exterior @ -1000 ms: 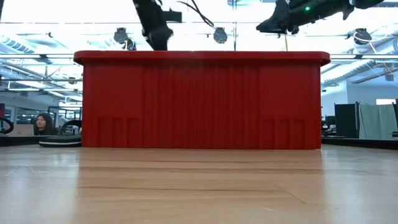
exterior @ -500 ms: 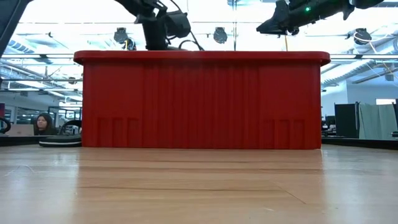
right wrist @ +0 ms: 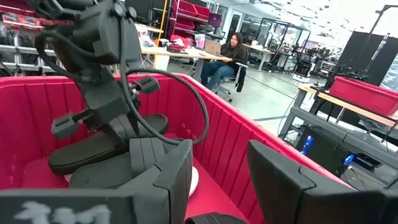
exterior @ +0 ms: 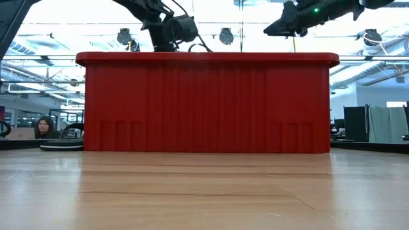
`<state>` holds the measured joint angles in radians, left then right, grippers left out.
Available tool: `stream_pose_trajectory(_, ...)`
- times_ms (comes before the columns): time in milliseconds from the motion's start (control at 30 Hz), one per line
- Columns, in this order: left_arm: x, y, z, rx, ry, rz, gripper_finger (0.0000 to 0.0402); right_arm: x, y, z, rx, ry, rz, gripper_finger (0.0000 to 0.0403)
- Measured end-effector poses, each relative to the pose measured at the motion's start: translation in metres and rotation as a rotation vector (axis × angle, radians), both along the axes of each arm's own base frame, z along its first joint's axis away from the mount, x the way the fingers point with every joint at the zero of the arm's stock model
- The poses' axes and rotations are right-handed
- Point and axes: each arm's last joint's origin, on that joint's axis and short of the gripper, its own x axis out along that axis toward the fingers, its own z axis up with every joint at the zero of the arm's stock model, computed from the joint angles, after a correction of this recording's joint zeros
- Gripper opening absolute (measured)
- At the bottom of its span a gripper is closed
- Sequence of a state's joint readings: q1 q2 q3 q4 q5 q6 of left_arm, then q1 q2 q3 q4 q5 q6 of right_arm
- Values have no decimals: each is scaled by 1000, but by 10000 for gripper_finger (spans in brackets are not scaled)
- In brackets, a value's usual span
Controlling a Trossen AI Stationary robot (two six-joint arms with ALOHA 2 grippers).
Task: Pick and place slides into bin
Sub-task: Remove the black slide from the red bin
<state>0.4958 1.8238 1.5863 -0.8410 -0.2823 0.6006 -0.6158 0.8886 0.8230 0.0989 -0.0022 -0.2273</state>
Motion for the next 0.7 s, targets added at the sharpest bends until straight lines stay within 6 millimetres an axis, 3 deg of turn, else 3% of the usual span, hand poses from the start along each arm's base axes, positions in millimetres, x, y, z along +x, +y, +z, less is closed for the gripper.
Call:
stream_pose_trajectory(267,0,-3,-26,61,60,-5,136,0,0,0,-2,1,0,144)
stream_pose_trajectory(400,1,-2,-29,179,75,58,136,0,0,0,-2,1,-1,144)
stream_pose_trajectory(700,7,2,-25,248,7,96,136,0,0,0,-3,0,-1,144)
